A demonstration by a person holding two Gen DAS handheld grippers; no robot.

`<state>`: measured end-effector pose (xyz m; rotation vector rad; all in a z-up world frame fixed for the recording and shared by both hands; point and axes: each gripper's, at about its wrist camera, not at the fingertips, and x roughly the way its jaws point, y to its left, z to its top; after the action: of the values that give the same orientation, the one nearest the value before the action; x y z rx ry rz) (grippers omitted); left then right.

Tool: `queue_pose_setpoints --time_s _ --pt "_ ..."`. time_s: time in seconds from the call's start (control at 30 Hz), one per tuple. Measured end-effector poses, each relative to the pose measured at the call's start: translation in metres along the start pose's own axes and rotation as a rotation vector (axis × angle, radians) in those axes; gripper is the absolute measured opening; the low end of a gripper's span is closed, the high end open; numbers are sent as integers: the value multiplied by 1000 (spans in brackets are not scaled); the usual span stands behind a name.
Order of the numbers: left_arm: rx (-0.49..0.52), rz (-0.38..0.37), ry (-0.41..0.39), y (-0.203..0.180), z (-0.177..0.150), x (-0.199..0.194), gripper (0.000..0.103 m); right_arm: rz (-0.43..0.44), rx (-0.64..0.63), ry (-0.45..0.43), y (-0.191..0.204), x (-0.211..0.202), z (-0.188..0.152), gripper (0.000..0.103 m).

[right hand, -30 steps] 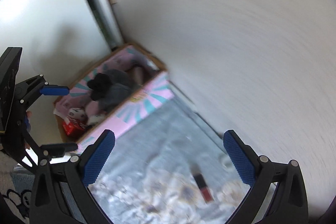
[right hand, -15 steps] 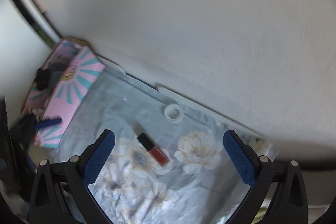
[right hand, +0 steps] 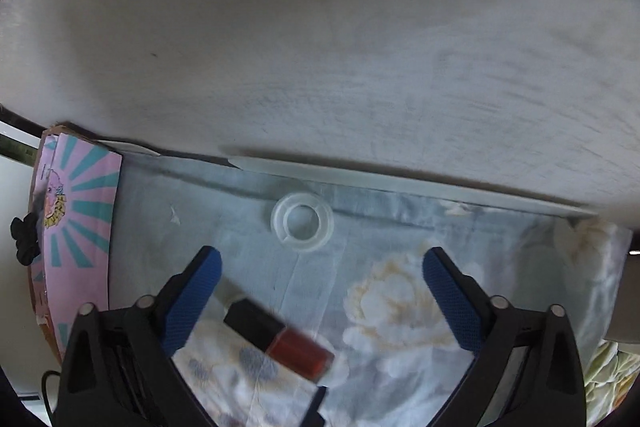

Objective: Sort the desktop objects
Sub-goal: 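Grasp the red nail polish bottle with the left tool while the right tool grasps the clear tape roll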

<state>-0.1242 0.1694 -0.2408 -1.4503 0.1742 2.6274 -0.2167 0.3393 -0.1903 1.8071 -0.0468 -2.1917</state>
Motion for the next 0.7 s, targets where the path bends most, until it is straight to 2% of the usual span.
queue_pose_setpoints --time_s 0.2,0.37,0.43,0.7 --pt "26 -46 -5 -2 -6 6 95 -12 -27 20 7 19 1 89" --pt "21 -76 -27 3 -9 4 91 -28 -51 -13 9 22 -3 79" --pt "25 -79 -36 4 -10 2 83 -34 -60 -26 9 23 -5 76" --pt "47 -91 -29 11 -11 -5 82 -25 -55 -25 12 27 -10 76"
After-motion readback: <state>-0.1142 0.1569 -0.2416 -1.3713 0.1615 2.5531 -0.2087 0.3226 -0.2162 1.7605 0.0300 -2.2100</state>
